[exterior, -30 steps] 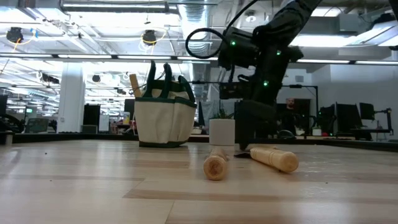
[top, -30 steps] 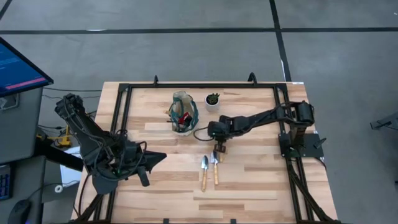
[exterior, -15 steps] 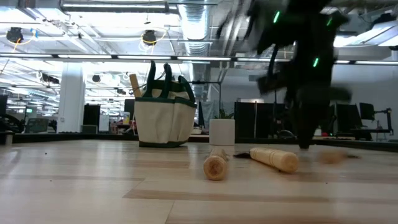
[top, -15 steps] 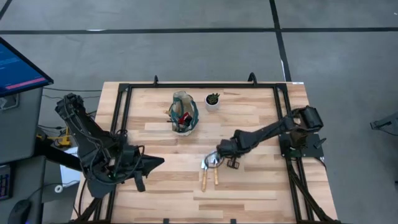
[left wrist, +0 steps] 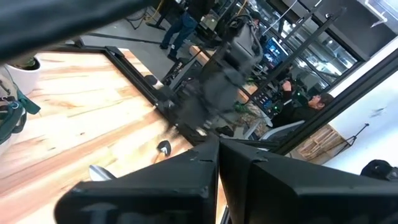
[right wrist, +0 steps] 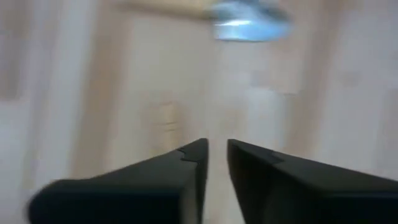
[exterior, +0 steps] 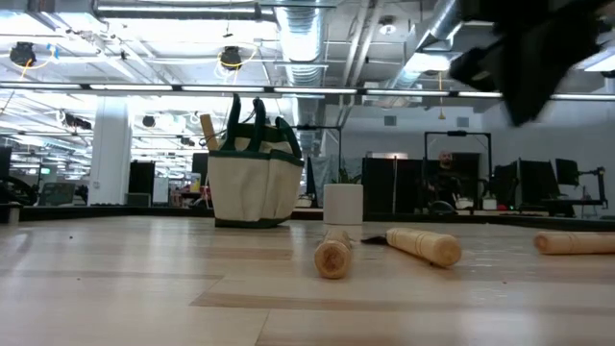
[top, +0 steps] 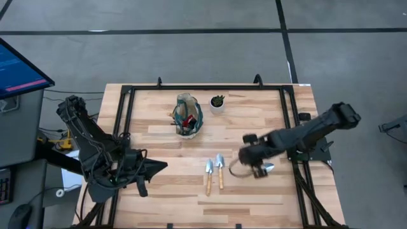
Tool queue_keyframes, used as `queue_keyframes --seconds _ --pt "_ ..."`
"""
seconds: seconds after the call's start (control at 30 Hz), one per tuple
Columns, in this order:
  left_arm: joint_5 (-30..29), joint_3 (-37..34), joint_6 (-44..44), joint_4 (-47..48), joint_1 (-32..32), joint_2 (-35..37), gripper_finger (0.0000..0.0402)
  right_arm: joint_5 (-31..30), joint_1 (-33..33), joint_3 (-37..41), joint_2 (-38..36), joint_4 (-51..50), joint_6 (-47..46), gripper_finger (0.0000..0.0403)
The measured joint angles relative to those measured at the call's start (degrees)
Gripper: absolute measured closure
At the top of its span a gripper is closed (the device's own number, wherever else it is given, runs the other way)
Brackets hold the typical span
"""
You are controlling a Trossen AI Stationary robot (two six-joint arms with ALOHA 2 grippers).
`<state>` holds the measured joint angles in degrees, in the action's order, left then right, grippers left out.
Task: Pick & Place Garden tools in Gardening bag
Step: Put the top light brown trowel into the pocket of the white gardening bag
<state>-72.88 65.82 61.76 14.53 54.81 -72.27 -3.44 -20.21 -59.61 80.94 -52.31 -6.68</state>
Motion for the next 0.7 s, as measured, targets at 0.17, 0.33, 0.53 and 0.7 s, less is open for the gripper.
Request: queue_keyframes --seconds 0.17,0.33,0.53,0.7 --pt "0.02 0.0 0.0 -0.06 0.0 0.0 0.0399 0.35 -6.31 2.76 -0.06 8.64 -2.18 0.0264" --pt "0.04 0.0 0.0 -0.09 0.0 0.0 0.0399 -3.46 -8.76 9.81 -0.02 13.26 -8.58 0.0207" --pt "0.06 0.0 0.0 -0.13 0.0 0.0 0.0399 -3.91 -8.64 16.61 0.0 20.5 -10.32 0.0197" --pt "0.09 0.0 0.0 -0.44 0.0 0.0 0.0399 -3.97 -8.65 18.38 -0.02 26.0 -9.91 0.0212"
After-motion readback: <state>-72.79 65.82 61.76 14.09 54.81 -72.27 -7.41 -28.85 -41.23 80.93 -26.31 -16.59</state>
